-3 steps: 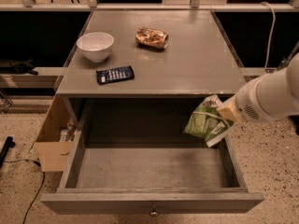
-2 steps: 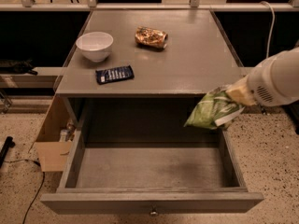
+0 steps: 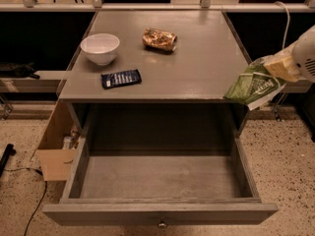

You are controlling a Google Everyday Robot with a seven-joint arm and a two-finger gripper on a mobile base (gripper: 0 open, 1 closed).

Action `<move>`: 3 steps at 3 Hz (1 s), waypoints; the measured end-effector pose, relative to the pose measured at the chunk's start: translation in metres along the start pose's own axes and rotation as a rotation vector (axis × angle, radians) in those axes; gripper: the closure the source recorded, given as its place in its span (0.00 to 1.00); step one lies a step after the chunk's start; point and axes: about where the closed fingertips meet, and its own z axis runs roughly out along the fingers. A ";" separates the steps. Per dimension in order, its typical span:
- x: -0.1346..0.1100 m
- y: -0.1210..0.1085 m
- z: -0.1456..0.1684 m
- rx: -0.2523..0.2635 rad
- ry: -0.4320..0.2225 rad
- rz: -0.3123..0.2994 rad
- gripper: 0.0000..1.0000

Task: Pick green jalapeno chip bag from top drawer and place on counter

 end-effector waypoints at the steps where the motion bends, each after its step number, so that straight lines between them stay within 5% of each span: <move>1: 0.004 0.008 -0.001 -0.007 -0.004 0.003 1.00; 3: -0.056 0.001 0.011 -0.011 -0.061 -0.081 1.00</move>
Offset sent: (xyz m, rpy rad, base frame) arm 0.0237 0.0315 0.0304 0.0009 -0.0770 0.0810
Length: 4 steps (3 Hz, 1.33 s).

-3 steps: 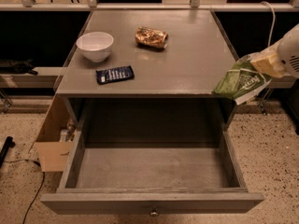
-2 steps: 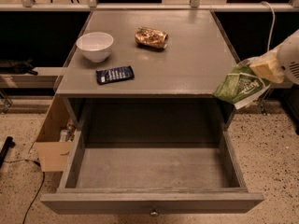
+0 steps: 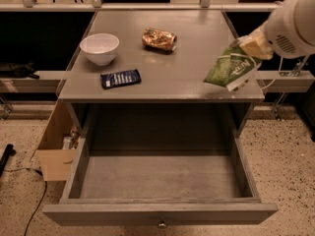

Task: Pick green jalapeno chip bag from top drawer and place on counter

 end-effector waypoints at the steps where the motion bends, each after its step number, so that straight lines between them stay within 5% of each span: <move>1: -0.046 -0.007 0.013 0.004 -0.022 -0.069 1.00; 2: -0.056 -0.010 0.011 0.014 -0.033 -0.083 1.00; 4: -0.036 -0.004 0.020 -0.062 -0.083 0.023 1.00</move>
Offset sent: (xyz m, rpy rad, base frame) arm 0.0251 0.0248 0.0177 -0.0327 -0.0217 0.0435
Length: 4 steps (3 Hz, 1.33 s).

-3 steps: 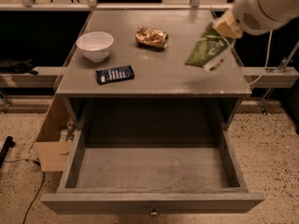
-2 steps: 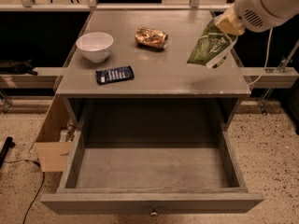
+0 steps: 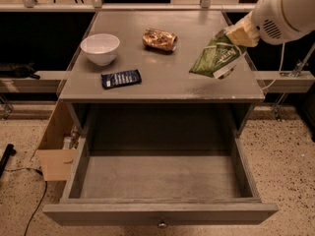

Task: Pick green jalapeno chip bag from top drawer and place on counter

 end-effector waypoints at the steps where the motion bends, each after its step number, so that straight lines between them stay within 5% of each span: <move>1: -0.003 0.000 0.015 -0.025 -0.017 0.025 1.00; 3: -0.025 -0.020 0.067 -0.026 -0.001 0.022 1.00; 4: -0.012 -0.012 0.081 -0.043 0.008 0.062 1.00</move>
Offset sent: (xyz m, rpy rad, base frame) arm 0.0899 0.0172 -0.0090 -0.0071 0.0140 0.0090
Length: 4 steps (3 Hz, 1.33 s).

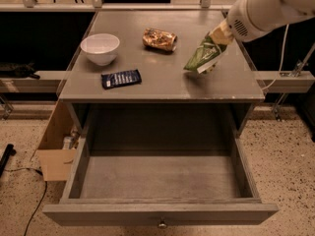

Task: Pick green jalapeno chip bag from top drawer and place on counter

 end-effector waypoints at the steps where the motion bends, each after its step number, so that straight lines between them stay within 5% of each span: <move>1: 0.028 0.027 0.006 -0.025 0.019 0.039 1.00; 2: 0.047 0.041 0.015 -0.048 0.053 0.043 1.00; 4: 0.037 0.038 0.016 -0.038 0.052 0.023 1.00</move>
Offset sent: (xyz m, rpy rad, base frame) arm -0.0232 0.0026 -0.0355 0.0258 0.0452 -0.0166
